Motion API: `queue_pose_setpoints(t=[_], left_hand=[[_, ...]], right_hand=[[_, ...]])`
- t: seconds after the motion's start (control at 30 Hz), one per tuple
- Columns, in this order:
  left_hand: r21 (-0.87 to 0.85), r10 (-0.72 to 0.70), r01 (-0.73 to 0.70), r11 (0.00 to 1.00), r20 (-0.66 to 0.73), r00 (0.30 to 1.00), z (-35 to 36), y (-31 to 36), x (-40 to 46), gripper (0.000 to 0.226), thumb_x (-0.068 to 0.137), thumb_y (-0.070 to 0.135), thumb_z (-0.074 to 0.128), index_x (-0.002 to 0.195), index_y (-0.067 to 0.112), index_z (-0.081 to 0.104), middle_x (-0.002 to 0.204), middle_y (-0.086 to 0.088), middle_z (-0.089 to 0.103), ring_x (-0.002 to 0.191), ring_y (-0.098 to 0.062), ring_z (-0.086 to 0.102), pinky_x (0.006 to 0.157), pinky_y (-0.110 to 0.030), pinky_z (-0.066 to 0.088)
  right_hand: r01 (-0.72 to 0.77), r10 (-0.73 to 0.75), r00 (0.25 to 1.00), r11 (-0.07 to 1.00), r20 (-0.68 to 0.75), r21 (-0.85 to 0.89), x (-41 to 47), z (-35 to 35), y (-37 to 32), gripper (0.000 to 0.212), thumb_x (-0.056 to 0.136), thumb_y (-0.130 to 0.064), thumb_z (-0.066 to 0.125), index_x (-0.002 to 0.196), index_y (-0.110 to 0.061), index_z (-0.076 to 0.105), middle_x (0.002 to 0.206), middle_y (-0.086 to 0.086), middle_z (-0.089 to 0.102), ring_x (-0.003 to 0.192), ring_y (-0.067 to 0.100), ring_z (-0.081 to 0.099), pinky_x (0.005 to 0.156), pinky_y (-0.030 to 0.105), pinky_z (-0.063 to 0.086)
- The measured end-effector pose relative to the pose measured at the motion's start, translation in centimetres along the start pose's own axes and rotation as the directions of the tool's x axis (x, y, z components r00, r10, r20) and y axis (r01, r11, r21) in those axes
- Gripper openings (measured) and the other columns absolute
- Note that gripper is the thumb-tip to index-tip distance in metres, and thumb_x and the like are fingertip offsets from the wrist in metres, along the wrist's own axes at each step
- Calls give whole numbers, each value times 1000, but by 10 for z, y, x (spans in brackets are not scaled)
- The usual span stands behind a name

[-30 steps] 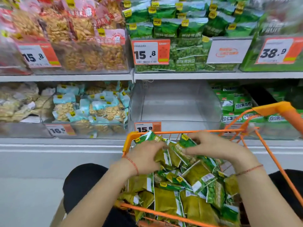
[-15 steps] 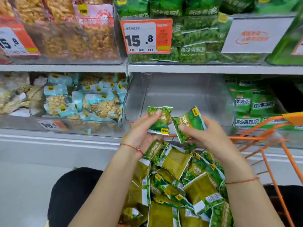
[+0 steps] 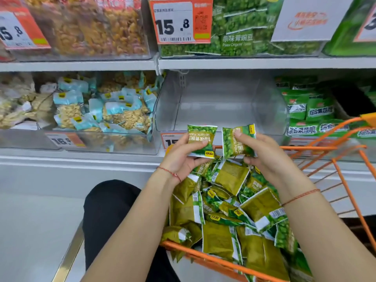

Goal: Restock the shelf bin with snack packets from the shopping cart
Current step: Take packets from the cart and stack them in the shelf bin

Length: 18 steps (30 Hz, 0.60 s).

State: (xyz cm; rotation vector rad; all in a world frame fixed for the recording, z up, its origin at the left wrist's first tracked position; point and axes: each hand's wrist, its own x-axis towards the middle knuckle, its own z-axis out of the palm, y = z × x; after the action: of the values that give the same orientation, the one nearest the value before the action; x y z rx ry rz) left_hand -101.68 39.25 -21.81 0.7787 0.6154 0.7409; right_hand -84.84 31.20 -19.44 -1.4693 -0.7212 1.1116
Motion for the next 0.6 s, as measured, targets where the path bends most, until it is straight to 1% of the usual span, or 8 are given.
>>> queue_pose_setpoints(t=[0.1, 0.17, 0.23, 0.3, 0.33, 0.47, 0.53, 0.6], left_hand=[[62, 31, -33, 998, 26, 999, -1, -3, 1, 46, 74, -1, 67, 112, 16, 48, 101, -11, 63, 84, -23, 67, 66, -30, 58], [80, 63, -63, 995, 8, 998, -1, -2, 0, 53, 71, 1, 71, 117, 17, 51, 98, -7, 66, 74, -17, 67, 58, -25, 55], [91, 86, -87, 992, 7, 996, -1, -1, -2, 40, 71, 4, 69, 108, 12, 56, 83, -2, 70, 65, -12, 65, 53, -21, 51], [110, 113, -114, 987, 13, 993, -1, 1, -4, 21, 73, 6, 68, 90, 12, 58, 73, 3, 70, 63, -8, 65, 50, -18, 49], [111, 130, -130, 985, 5, 991, -3, 1, -4, 19, 74, 6, 71, 86, 14, 58, 73, 4, 69, 64, -7, 64, 50, -17, 47], [33, 154, -153, 988, -28, 988, -9, 1, -2, 16, 78, 17, 71, 91, 17, 61, 82, 1, 68, 74, -12, 63, 64, -22, 51], [-5, 142, -142, 990, -18, 990, -7, 0, -3, 16, 78, 18, 66, 92, 16, 60, 84, 0, 70, 79, -14, 67, 65, -27, 55], [40, 141, -142, 989, 24, 990, -3, 0, -6, 16, 78, 17, 61, 94, 16, 58, 85, 2, 71, 81, -13, 68, 62, -28, 56]], right_hand=[[-30, 36, 998, 993, -51, 113, -1, -5, 0, 11, 85, -17, 68, 92, -10, 65, 97, 3, 64, 89, 12, 59, 62, 25, 54], [-19, 22, 999, 991, -25, 135, -3, -5, 0, 8, 84, -6, 67, 89, -7, 62, 94, 4, 65, 90, 15, 61, 70, 28, 57], [0, 0, 1000, 996, 5, 94, -3, -2, 2, 21, 80, 1, 68, 97, -8, 61, 91, 4, 67, 87, 18, 63, 75, 28, 54], [7, -7, 1000, 998, -7, 70, -3, 0, 4, 39, 77, 0, 73, 112, -6, 57, 96, 8, 69, 86, 21, 63, 70, 25, 51], [21, -20, 1000, 998, -22, 61, -2, 1, 4, 39, 76, -3, 74, 112, -7, 59, 98, 9, 69, 86, 20, 63, 68, 24, 49], [65, -55, 993, 994, -107, 86, -1, 2, 5, 17, 79, -16, 74, 93, -17, 64, 93, 0, 70, 87, 13, 64, 71, 27, 48], [39, -21, 994, 983, -107, 179, -1, 1, 4, 15, 82, -15, 72, 91, -15, 60, 101, 3, 68, 99, 16, 64, 70, 30, 56], [10, 2, 998, 982, -64, 188, -2, 2, 4, 18, 85, -13, 69, 99, -12, 58, 113, 5, 63, 102, 17, 63, 64, 29, 58]])
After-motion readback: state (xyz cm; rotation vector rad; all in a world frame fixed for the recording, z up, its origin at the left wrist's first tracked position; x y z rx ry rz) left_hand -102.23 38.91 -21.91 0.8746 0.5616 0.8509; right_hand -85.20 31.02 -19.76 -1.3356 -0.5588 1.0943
